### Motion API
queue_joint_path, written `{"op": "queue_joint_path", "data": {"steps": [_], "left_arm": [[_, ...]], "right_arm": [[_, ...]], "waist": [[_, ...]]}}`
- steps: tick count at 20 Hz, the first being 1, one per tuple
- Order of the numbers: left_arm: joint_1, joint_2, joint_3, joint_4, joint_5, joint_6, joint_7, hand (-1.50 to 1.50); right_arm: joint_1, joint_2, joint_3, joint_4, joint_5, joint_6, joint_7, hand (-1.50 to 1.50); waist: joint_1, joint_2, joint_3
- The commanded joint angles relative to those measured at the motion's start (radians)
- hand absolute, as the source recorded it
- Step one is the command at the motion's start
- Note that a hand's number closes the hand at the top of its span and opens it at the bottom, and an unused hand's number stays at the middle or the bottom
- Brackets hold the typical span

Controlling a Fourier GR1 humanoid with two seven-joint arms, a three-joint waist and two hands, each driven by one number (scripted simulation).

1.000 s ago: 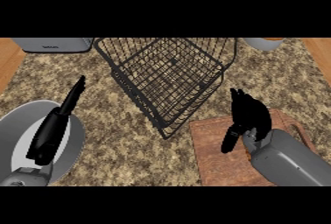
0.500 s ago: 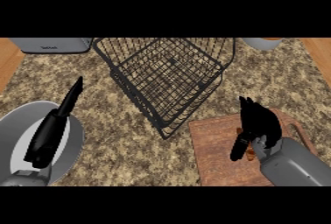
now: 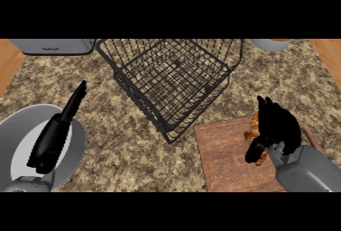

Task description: Pick the croissant from the cutting board and place it in the tiered basket

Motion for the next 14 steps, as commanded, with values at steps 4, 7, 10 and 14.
{"op": "queue_joint_path", "data": {"steps": [4,7,10,14], "left_arm": [[0.011,0.036,0.037,-0.055,0.024,-0.054,0.035,0.0],[-0.02,-0.055,-0.032,-0.007,-0.049,0.009,0.037,0.0],[0.001,-0.02,0.014,-0.042,-0.017,-0.03,0.02,0.0],[0.017,-0.038,0.006,-0.079,-0.039,-0.025,0.055,0.0]], "right_arm": [[0.042,0.029,-0.054,0.0,0.025,0.07,0.159,-1.5],[0.082,0.05,-0.07,0.038,0.064,0.033,0.101,-1.5],[0.15,0.093,-0.068,0.045,0.144,-0.033,0.064,-1.5],[0.132,0.122,-0.124,0.102,0.178,-0.013,0.027,-1.5]], "waist": [[0.007,0.0,0.001],[0.001,0.003,0.001],[0.002,0.002,0.001],[0.008,0.002,0.001]]}}
